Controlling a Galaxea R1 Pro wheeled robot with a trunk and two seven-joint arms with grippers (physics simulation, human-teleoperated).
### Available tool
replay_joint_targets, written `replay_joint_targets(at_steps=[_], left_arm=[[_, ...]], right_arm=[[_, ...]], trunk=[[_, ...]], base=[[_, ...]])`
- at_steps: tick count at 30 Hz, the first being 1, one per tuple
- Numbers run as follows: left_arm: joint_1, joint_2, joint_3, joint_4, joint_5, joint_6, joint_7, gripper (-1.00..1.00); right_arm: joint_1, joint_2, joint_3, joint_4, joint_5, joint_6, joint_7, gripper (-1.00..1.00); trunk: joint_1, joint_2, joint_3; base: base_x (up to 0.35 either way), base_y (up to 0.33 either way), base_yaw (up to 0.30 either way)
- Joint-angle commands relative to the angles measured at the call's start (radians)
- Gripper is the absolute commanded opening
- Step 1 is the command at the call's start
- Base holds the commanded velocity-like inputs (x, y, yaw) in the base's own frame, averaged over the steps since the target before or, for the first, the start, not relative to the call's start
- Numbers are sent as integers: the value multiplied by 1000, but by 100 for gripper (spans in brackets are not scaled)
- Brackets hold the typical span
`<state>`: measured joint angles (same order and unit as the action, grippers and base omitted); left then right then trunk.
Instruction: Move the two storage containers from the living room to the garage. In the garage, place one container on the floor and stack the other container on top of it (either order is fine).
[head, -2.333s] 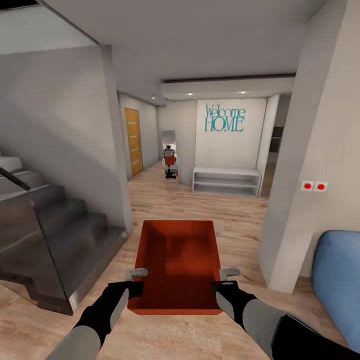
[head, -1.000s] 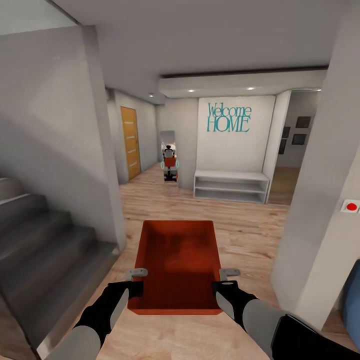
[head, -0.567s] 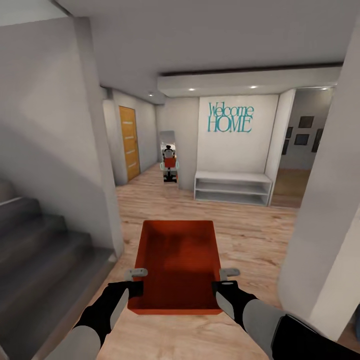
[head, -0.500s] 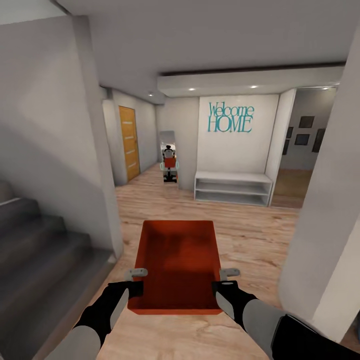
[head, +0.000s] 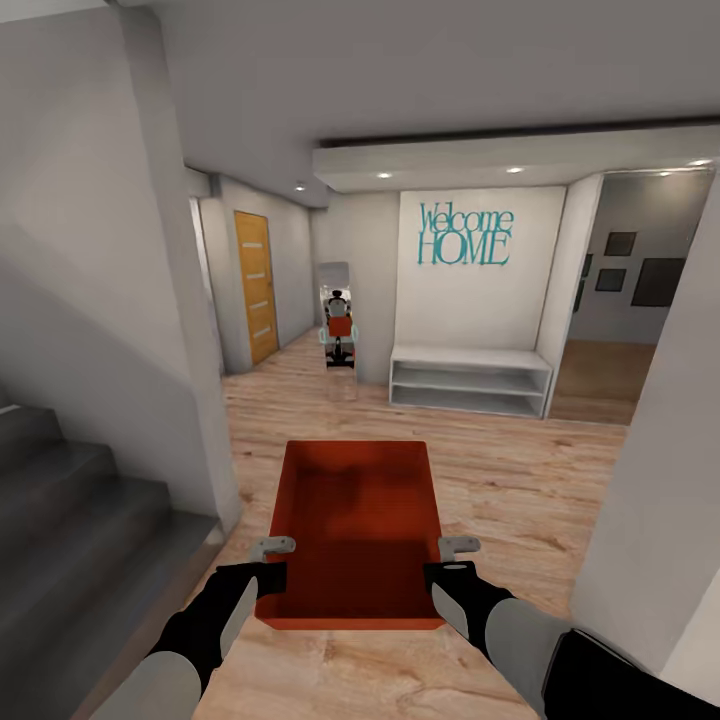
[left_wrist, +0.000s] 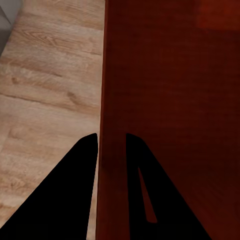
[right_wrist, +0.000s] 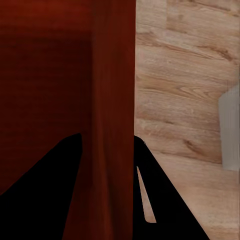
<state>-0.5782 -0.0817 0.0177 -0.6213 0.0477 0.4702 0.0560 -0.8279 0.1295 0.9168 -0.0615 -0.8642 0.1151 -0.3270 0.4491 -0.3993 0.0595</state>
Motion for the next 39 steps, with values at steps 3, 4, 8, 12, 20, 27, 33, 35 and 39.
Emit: replay_joint_targets(at_steps=[3,4,8,12,20,27,33,35,39], left_arm=[[0,0,4,-2,-16,7,10,-100],[0,0,4,-2,-16,7,10,-100],[0,0,4,-2,-16,7,10,-100],[0,-1,4,-2,-16,7,10,-100],[0,-1,4,-2,-16,7,10,-100],[0,-1,4,-2,-16,7,10,-100],[0,-1,4,-2,-16,7,10,-100],[0,-1,4,-2,-16,7,10,-100],[0,-1,4,-2,-16,7,10,-100]], right_arm=[[0,-7,1,-1,8,6,-21,-100],[0,-7,1,0,8,6,-21,-100],[0,-7,1,-1,8,6,-22,-100],[0,-7,0,-1,8,6,-22,-100],[0,-7,0,-1,8,6,-22,-100],[0,-7,0,0,8,8,-23,-100],[0,-7,0,0,8,8,-23,-100],[0,-7,-1,0,8,8,-24,-100],[0,-7,0,0,8,8,-23,-100]], trunk=[[1,-1,0],[1,-1,0],[1,-1,0],[1,-1,0],[1,-1,0],[1,-1,0],[1,-1,0],[1,-1,0],[1,-1,0]], base=[[322,0,0],[322,0,0],[322,0,0],[322,0,0],[323,0,0],[322,0,-132],[322,0,-52],[323,0,-6],[323,0,-2]])
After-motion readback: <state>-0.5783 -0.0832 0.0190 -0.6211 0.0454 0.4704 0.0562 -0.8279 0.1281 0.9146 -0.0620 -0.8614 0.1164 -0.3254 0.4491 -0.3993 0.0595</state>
